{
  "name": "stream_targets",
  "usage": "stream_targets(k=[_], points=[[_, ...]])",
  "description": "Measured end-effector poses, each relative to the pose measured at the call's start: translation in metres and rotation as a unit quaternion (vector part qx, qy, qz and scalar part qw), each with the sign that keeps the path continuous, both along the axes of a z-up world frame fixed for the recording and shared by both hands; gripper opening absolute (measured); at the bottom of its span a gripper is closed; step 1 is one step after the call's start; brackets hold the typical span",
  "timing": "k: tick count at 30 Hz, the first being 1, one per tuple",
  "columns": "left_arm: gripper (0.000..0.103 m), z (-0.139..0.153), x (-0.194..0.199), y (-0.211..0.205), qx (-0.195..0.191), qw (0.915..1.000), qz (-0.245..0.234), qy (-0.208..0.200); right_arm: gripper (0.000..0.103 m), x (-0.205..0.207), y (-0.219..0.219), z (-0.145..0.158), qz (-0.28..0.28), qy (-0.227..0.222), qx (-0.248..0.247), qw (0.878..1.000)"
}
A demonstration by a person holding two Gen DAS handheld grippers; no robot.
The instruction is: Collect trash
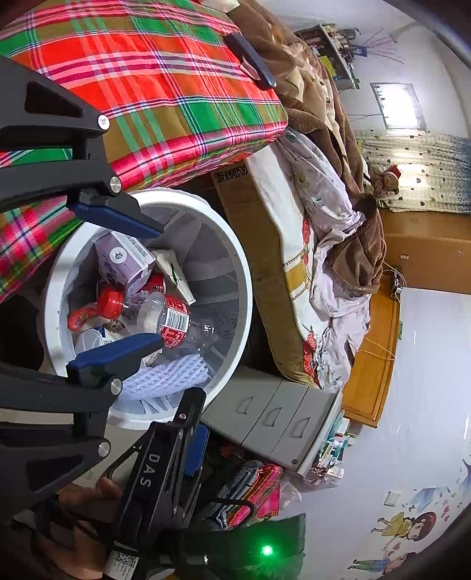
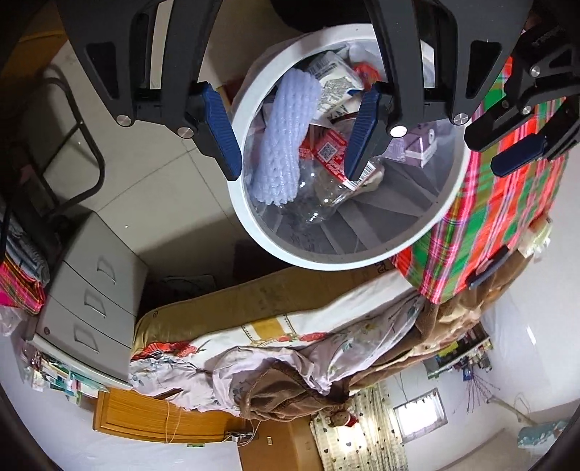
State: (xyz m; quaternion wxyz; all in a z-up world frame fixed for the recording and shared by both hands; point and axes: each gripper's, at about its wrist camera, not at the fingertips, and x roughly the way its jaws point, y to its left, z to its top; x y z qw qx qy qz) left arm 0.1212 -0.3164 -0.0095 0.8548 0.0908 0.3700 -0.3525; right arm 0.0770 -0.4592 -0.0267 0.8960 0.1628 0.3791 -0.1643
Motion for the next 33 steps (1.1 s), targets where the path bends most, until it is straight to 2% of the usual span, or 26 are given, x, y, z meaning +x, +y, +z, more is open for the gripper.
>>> stream_targets(k=[7, 12, 16, 21, 27, 30, 33], points=[[0.054, 0.007, -0.013, 0.015, -0.010, 0.9998, 0.012, -0.010, 0.060, -0.015, 0.015, 0.009, 0.006, -0.031, 0.003, 0.999], [0.054, 0.012, -0.029, 0.033, -0.004, 0.9986, 0.042, -0.032, 0.060, -0.031, 0.037, 0.015, 0.018, -0.054, -0.024, 0.998], [0.054, 0.019, -0.044, 0.054, -0.019, 0.9968, 0.061, -0.048, 0.060, -0.043, 0.053, 0.018, 0.025, -0.071, -0.032, 0.997], [0.054, 0.025, -0.069, 0.080, -0.003, 0.9915, 0.095, -0.089, 0.060, -0.057, 0.072, 0.023, 0.040, -0.103, -0.042, 0.993], [0.054, 0.027, -0.089, 0.112, -0.009, 0.9881, 0.121, -0.094, 0.060, -0.067, 0.099, 0.028, 0.065, -0.137, -0.061, 0.987], [0.054, 0.027, -0.098, 0.127, 0.002, 0.9830, 0.149, -0.107, 0.060, -0.069, 0.113, 0.028, 0.084, -0.145, -0.070, 0.983], [0.054, 0.026, -0.104, 0.147, -0.006, 0.9768, 0.185, -0.108, 0.060, -0.067, 0.123, 0.027, 0.099, -0.148, -0.073, 0.981]])
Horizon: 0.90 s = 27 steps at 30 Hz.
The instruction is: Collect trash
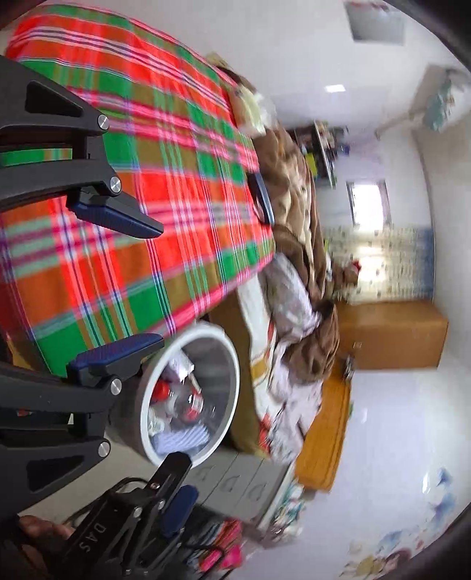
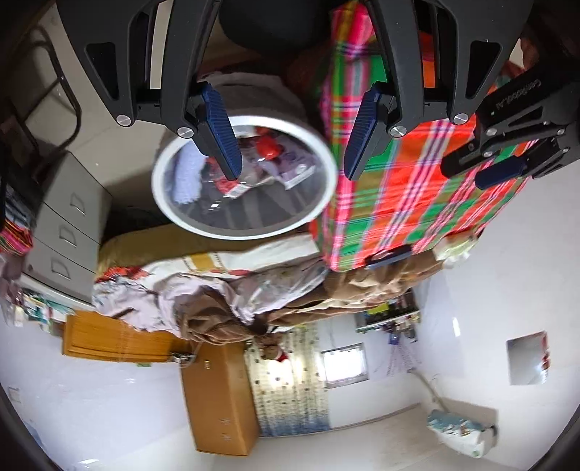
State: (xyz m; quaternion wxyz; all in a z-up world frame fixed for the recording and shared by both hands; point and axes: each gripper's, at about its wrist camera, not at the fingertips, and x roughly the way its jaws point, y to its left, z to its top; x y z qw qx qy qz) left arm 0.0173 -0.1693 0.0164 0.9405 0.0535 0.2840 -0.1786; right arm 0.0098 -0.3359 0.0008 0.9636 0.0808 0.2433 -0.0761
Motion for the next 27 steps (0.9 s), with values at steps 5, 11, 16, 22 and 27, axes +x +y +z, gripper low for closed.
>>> stream_targets(k=[5, 11, 16, 22, 27], points=[[0.054, -0.002, -0.006, 0.026, -0.014, 0.9996, 0.023, 0.001, 0.060, 0.002, 0.015, -0.007, 0.020, 0.007, -0.002, 1.000], [0.054, -0.009, -0.011, 0.042, -0.023, 0.9993, 0.029, 0.006, 0.060, 0.002, 0.025, -0.014, 0.034, 0.009, 0.008, 0.999], [0.054, -0.011, -0.015, 0.044, -0.019, 0.9993, 0.030, 0.006, 0.060, 0.001, 0.034, -0.014, 0.041, 0.009, 0.005, 0.999], [0.054, -0.009, -0.017, 0.044, -0.017, 0.9991, 0.038, 0.000, 0.060, -0.001, 0.037, -0.013, 0.039, 0.009, 0.006, 0.999], [0.054, -0.009, -0.018, 0.046, -0.014, 0.9991, 0.041, -0.003, 0.060, -0.002, 0.039, -0.013, 0.039, 0.008, 0.002, 0.999]])
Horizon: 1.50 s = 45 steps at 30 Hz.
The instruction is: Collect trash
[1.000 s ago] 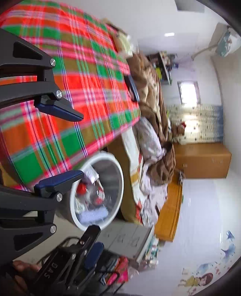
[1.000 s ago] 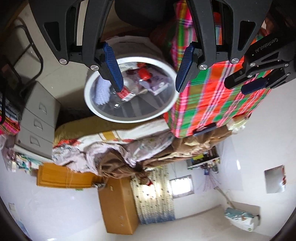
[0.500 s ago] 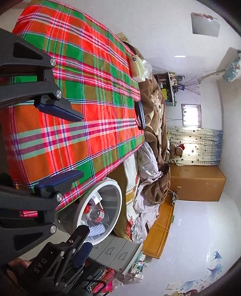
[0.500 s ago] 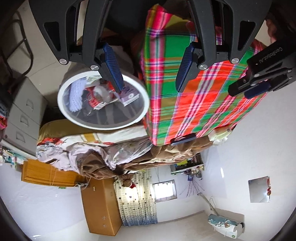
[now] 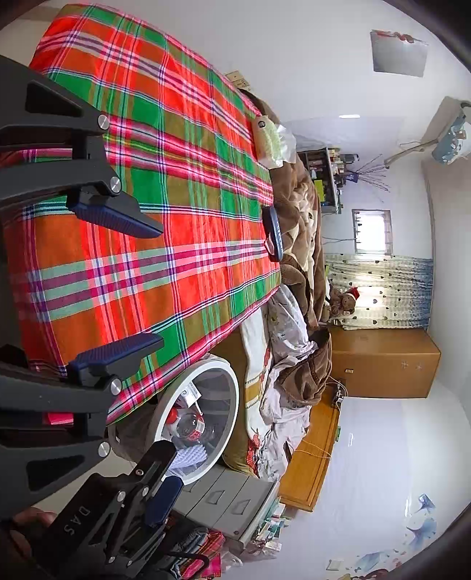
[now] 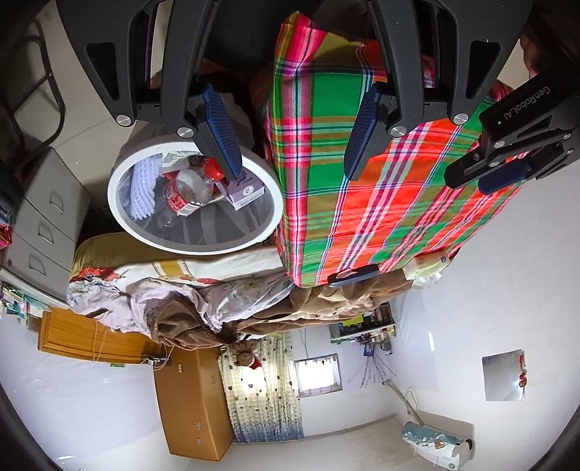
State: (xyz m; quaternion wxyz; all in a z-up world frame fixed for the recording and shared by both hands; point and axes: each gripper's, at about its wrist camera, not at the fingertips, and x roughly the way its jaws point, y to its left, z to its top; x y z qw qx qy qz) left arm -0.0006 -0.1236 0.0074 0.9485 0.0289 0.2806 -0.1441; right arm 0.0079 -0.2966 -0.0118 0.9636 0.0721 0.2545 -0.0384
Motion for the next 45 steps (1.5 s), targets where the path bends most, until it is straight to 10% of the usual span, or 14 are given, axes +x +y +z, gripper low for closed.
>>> stream_targets(k=[45], points=[[0.054, 0.0039, -0.0063, 0.0013, 0.002, 1.0000, 0.001, -0.003, 0.060, -0.0067, 0.0056, 0.0055, -0.002, -0.007, -0.001, 1.000]])
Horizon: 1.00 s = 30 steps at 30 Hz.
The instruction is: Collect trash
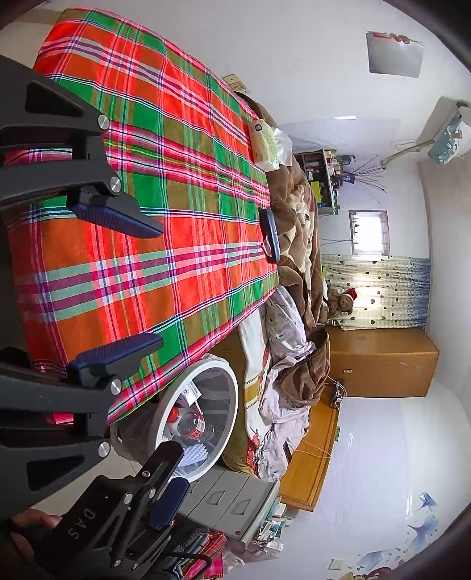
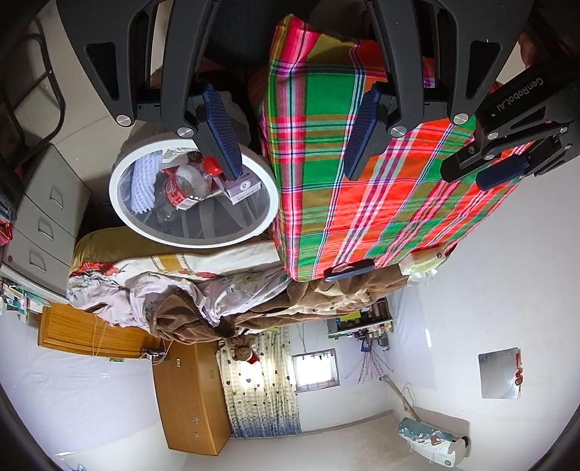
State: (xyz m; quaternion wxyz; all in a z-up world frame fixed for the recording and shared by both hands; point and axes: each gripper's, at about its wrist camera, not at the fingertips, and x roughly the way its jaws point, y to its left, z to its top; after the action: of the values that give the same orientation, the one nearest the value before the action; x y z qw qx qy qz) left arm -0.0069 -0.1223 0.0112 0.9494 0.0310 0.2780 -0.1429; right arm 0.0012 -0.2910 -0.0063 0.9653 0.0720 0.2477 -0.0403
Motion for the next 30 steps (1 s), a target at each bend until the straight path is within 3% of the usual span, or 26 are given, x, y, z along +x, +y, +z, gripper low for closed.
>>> stream_targets(k=[30], points=[[0.054, 0.0000, -0.0013, 0.0021, -0.002, 1.0000, 0.002, 0.001, 0.060, -0.0027, 0.0023, 0.0024, 0.000, -0.003, -0.001, 1.000]])
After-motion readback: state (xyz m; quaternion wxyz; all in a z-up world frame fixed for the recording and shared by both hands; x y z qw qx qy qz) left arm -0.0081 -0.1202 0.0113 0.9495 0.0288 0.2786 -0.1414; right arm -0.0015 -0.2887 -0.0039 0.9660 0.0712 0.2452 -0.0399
